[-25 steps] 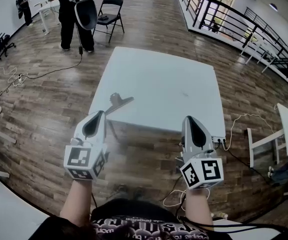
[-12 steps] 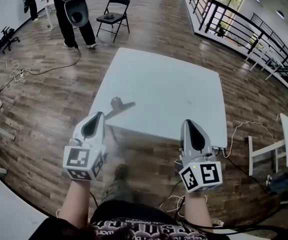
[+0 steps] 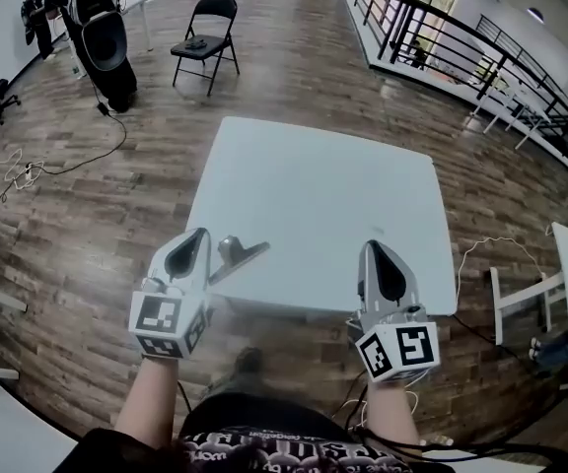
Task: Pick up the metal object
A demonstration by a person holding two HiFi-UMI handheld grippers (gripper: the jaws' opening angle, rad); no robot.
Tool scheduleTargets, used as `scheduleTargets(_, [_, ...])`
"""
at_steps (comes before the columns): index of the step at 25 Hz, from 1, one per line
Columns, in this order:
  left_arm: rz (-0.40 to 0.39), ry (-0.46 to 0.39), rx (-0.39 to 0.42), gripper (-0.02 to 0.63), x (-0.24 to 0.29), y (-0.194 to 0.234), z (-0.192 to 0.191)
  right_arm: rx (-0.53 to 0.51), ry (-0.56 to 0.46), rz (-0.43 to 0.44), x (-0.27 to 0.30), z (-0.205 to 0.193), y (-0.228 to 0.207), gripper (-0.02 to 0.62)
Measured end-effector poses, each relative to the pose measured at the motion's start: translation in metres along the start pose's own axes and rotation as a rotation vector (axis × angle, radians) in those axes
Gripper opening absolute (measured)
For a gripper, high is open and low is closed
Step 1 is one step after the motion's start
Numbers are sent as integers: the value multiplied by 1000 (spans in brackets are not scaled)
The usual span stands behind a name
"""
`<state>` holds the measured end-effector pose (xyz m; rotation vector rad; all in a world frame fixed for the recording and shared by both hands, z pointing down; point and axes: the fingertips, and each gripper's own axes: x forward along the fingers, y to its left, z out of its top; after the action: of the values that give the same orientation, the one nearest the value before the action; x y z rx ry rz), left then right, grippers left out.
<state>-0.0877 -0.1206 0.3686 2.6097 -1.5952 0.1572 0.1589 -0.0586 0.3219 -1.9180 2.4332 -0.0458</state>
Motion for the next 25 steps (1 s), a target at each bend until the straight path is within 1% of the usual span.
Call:
scheduleTargets(4, [-17,-5,20,-3,18,8,3,4,-11,-16,20,3,-7,11])
scheduleTargets(6, [-26,-1,17,-3,25,11,0,4,-10,-24,27,2,-10,11])
scheduleTargets(10, [-63,47,-3,-3,40,18,-17,1,1,-34,37,-4,-13,11])
scheduleTargets(12, [-116,101,-19,-3,48,18,-32,0,6,-37,41,-6,-14,11])
scheduleTargets(14, [-183,175,-39,-3,57,17,-51,-1,10,-39,45,-8,-14,11])
scheduleTargets(17, [-277,318,-78,-3,68,17,-85,-2,17,-40,49,-11,-14,11])
scheduleTargets(19, [-325,408,-102,7,73,17,-107,-3,22,-40,51,-11,-15,11])
scheduleTargets(21, [-369,480,-128,85,76,16,-127,-3,25,-42,54,-11,-15,11])
scheduleTargets(24, [-437,555,-196,172,80,13,-151,-1,29,-45,58,-13,-16,11])
scheduleTargets(25, [-456,576,-217,190,81,11,-158,-1,30,-45,59,-14,-15,11])
